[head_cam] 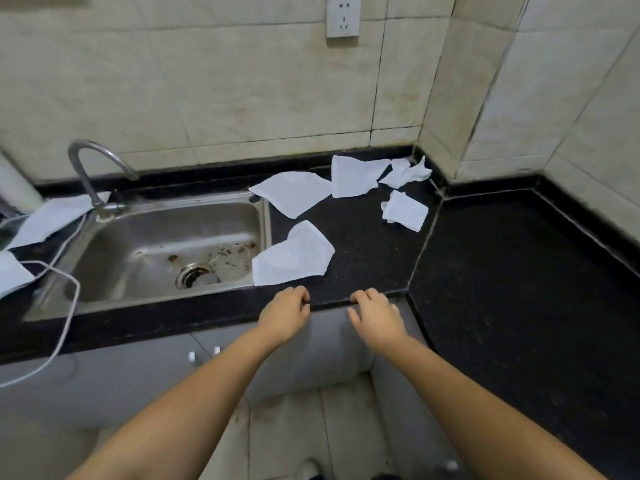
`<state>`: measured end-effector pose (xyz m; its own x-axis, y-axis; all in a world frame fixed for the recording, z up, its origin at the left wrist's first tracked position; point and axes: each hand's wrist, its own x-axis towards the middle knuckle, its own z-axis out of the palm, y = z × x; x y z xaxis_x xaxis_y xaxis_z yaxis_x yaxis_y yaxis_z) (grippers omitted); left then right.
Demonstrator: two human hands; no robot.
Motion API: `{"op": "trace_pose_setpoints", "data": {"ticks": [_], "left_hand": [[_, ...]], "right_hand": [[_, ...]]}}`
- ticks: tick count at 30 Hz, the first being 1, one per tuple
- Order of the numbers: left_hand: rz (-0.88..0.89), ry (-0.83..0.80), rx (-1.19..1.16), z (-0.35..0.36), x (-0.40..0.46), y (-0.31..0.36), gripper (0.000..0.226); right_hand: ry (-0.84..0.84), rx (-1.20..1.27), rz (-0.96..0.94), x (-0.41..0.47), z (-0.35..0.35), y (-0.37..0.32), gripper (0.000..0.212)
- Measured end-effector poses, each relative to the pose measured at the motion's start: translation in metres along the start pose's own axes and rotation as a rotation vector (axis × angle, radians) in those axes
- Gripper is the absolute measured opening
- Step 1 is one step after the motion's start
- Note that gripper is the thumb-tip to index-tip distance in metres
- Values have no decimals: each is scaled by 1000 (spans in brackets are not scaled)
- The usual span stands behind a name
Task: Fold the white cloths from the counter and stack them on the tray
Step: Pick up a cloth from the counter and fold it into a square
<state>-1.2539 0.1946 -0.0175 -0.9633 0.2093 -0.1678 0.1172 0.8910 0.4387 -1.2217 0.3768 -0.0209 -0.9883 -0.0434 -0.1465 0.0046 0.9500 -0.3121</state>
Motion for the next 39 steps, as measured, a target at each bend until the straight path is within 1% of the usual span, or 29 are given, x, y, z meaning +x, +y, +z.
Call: {"op": "trace_pose_setpoints", "data": {"ticks": [4,6,9,11,14,18,20,23,26,27,29,30,31,33,35,39], "left_hand": [[3,18,96,1,39,-20,31],[13,32,139,4,57,-27,37],[3,4,182,11,82,-34,42],[7,-25,212,19,98,-35,41],[9,-69,269,28,116,-36,38],[3,-69,296,32,133,-39,28],[16,-51,276,33,140,-41,24],[-15,4,161,25,146,-38,24],[-30,104,30,15,155,-33,25],[-41,138,-12,12,156,-35,24],[87,164,-73,-1,133,-17,23],[87,175,-119,-6,138,-18,23],[88,184,-171,-13,143,-14,22],[95,228,-285,-29,150,-4,20],[130,227,-413,-44,153,12,18],[175,172,-617,-63,156,57,16]], "right_hand": [[-37,-1,-31,48,14,-18,33],[-56,-6,-61,74,19,-25,36],[-62,-32,-134,110,27,-30,41],[-83,-76,-175,130,31,-30,43],[-101,-122,-212,155,37,-23,36],[-78,-70,-284,177,38,-12,23],[-66,-43,-289,184,32,-8,20],[-24,26,-259,189,21,-7,18],[31,126,-214,190,-1,-1,15],[72,147,-203,193,-5,4,13],[279,189,-89,149,-29,23,10],[337,205,-68,153,-37,31,9],[376,223,-53,154,-46,38,8],[390,254,-3,155,-67,48,10],[458,261,43,144,-88,57,13],[578,247,138,115,-118,88,16]]}}
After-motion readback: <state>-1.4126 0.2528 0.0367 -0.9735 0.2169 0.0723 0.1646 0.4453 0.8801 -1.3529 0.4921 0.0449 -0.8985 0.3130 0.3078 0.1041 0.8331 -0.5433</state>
